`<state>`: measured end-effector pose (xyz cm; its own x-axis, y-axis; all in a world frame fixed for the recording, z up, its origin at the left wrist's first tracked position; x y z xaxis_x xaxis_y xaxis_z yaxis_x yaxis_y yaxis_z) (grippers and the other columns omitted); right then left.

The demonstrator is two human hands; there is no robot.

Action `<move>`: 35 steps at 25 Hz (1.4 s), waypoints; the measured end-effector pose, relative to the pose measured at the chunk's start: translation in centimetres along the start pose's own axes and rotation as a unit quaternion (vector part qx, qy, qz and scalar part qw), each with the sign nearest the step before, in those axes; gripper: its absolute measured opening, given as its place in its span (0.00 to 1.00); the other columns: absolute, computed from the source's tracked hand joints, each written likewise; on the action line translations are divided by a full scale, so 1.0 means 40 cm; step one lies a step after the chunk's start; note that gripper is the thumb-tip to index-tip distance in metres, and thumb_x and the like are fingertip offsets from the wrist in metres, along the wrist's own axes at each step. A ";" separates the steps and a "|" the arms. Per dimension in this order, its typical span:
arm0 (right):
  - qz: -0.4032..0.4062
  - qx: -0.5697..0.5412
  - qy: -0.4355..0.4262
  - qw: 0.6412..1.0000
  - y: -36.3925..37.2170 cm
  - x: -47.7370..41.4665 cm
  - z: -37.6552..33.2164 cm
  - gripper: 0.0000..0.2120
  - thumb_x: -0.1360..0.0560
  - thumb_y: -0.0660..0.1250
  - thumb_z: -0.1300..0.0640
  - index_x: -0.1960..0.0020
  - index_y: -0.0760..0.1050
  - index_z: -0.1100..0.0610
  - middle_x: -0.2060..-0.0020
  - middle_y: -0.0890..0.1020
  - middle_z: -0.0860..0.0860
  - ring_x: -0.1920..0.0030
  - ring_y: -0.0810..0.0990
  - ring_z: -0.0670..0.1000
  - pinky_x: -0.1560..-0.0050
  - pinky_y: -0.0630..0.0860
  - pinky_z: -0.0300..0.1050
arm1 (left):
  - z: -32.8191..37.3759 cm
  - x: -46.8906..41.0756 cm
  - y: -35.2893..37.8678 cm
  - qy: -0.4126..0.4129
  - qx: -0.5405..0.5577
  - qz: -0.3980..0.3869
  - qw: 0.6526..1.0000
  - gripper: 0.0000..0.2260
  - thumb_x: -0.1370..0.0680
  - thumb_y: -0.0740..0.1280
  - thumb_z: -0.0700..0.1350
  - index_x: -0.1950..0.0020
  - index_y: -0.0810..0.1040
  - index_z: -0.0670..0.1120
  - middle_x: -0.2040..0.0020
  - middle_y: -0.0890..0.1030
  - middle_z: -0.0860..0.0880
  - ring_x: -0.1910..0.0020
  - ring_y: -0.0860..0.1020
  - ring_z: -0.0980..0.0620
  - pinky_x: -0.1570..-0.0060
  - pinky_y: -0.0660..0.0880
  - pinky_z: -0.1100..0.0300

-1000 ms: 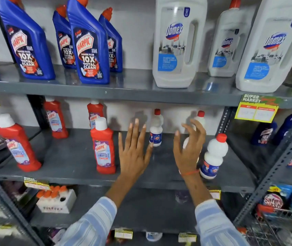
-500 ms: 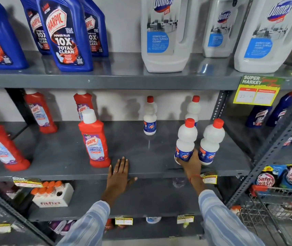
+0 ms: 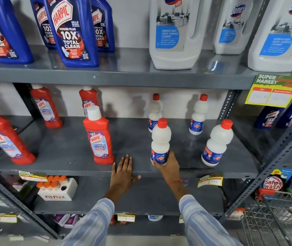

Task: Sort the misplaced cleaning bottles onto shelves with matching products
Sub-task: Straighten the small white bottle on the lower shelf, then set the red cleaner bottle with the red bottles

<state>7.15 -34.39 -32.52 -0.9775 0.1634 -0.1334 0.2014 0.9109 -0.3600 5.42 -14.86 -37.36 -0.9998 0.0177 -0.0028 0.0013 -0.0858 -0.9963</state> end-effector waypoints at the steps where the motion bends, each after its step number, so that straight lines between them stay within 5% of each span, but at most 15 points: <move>1: -0.006 0.003 -0.002 1.000 0.008 0.001 0.000 0.37 0.37 0.78 0.54 0.33 0.65 0.57 0.37 0.77 0.56 0.40 0.77 0.56 0.45 0.71 0.42 | 0.001 0.000 -0.002 0.001 0.001 -0.003 1.000 0.38 0.23 0.52 0.66 0.23 0.42 0.46 0.21 0.45 0.47 0.23 0.45 0.47 0.26 0.44 0.45; 12: -0.020 -0.017 0.003 1.000 0.005 0.005 -0.014 0.41 0.36 0.77 0.54 0.30 0.60 0.57 0.33 0.72 0.56 0.35 0.73 0.58 0.39 0.73 0.51 | 0.011 0.008 -0.034 -0.003 -0.005 -0.066 0.998 0.39 0.23 0.53 0.66 0.23 0.40 0.46 0.21 0.42 0.47 0.23 0.42 0.47 0.26 0.43 0.45; 15: 0.107 -0.042 -0.040 0.993 -0.032 0.063 -0.088 0.42 0.36 0.77 0.51 0.29 0.58 0.56 0.32 0.67 0.58 0.33 0.69 0.55 0.38 0.70 0.41 | 0.026 0.019 -0.088 -0.004 0.015 -0.077 0.997 0.39 0.23 0.56 0.64 0.23 0.41 0.45 0.21 0.43 0.48 0.23 0.43 0.50 0.26 0.41 0.46; 18: 0.208 -0.082 -0.233 0.946 -0.047 0.110 -0.232 0.25 0.31 0.73 0.54 0.38 0.66 0.56 0.42 0.71 0.56 0.43 0.74 0.51 0.44 0.74 0.35 | 0.034 0.067 -0.181 0.033 0.038 0.159 0.986 0.31 0.21 0.58 0.57 0.23 0.51 0.45 0.22 0.54 0.48 0.23 0.50 0.52 0.26 0.46 0.48; 20: 0.188 -0.106 -0.313 0.925 -0.016 0.106 -0.324 0.19 0.29 0.70 0.55 0.42 0.67 0.56 0.47 0.72 0.52 0.49 0.74 0.49 0.46 0.71 0.32 | 0.009 0.119 -0.232 0.022 0.068 0.320 0.945 0.28 0.21 0.59 0.54 0.24 0.57 0.46 0.24 0.60 0.48 0.24 0.55 0.53 0.27 0.50 0.49; 22: 0.124 -0.121 -0.299 0.938 0.050 0.096 -0.383 0.18 0.29 0.69 0.55 0.42 0.68 0.55 0.50 0.74 0.52 0.53 0.74 0.49 0.49 0.73 0.35 | -0.052 0.149 -0.260 -0.022 0.086 0.376 0.922 0.28 0.21 0.57 0.55 0.25 0.57 0.45 0.24 0.62 0.46 0.25 0.56 0.52 0.27 0.50 0.49; 25: -0.046 -0.092 -0.199 0.974 0.197 0.086 -0.362 0.26 0.31 0.73 0.55 0.37 0.67 0.57 0.45 0.75 0.56 0.48 0.76 0.51 0.47 0.76 0.44 | -0.164 0.153 -0.267 -0.087 0.119 0.346 0.927 0.31 0.21 0.52 0.60 0.24 0.56 0.43 0.24 0.61 0.43 0.25 0.57 0.48 0.27 0.52 0.43; 28: -0.176 -0.040 -0.080 0.980 0.334 0.064 -0.297 0.37 0.36 0.77 0.58 0.33 0.62 0.61 0.37 0.75 0.58 0.39 0.75 0.55 0.40 0.72 0.47 | -0.299 0.139 -0.224 -0.107 0.106 0.240 0.959 0.44 0.28 0.40 0.73 0.24 0.53 0.41 0.23 0.56 0.44 0.24 0.53 0.47 0.26 0.49 0.42; 31: -0.192 0.004 -0.021 0.981 0.424 0.049 -0.259 0.37 0.38 0.78 0.60 0.35 0.63 0.62 0.41 0.79 0.60 0.42 0.79 0.59 0.46 0.73 0.44 | -0.449 0.129 -0.154 -0.144 0.099 0.129 0.976 0.59 0.42 0.37 0.82 0.23 0.49 0.43 0.22 0.52 0.46 0.23 0.48 0.49 0.26 0.43 0.42; 35: -0.191 0.008 -0.007 0.982 0.531 0.045 -0.257 0.36 0.38 0.78 0.58 0.36 0.65 0.60 0.42 0.81 0.58 0.45 0.80 0.58 0.46 0.75 0.46 | -0.613 0.125 -0.101 -0.158 0.075 0.067 0.982 0.62 0.46 0.37 0.84 0.23 0.51 0.43 0.21 0.52 0.48 0.23 0.48 0.50 0.26 0.43 0.41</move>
<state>9.02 -10.88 -30.91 -0.9810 -0.1942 0.0024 -0.1788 0.8983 -0.4014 0.84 10.01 -35.47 -0.9467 -0.3112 -0.0833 0.1546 -0.2119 -0.9650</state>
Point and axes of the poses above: each hand's wrist, its own x-axis away from the middle knuckle, its own y-axis out of the palm, z = x × y, the point moved 4 cm from there along -x, towards the middle knuckle
